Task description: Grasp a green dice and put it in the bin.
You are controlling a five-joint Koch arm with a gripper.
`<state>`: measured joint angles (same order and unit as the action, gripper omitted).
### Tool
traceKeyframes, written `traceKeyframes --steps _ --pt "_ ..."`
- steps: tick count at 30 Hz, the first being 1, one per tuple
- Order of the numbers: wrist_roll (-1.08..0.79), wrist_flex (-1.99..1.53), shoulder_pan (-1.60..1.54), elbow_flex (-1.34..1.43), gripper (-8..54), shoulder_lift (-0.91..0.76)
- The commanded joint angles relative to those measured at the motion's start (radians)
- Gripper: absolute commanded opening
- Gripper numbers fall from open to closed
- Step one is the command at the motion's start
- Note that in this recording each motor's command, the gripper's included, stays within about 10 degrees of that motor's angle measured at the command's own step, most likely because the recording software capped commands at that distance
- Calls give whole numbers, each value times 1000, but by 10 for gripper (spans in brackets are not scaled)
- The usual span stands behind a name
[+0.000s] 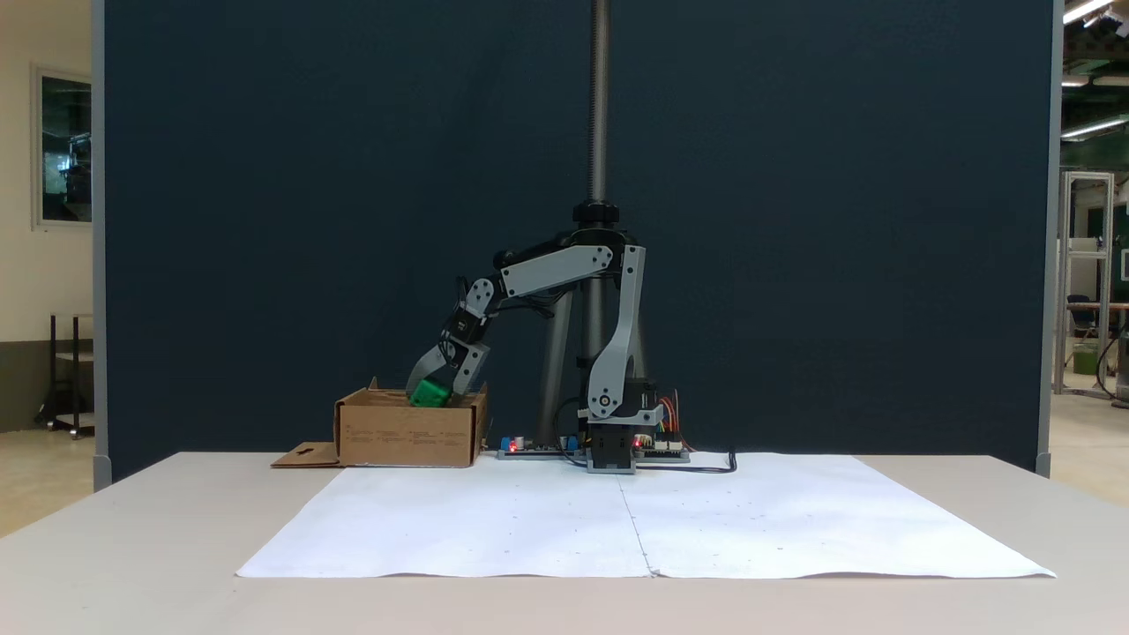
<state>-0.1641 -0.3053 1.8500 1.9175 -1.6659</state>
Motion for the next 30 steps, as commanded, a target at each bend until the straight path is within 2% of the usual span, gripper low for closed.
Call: traceKeyframes --steps 1,5,6,9,11,20,30 --pt "-107 71 12 -51 147 -23" --pt "-107 74 11 -51 151 -28" --pt "-107 75 11 -51 178 -28" --pt "-107 67 11 -51 334 -28" --pt "-107 69 11 -51 372 -29" --pt "-81 74 -9 -51 380 -71" --pt "163 209 -310 -54 394 -199"
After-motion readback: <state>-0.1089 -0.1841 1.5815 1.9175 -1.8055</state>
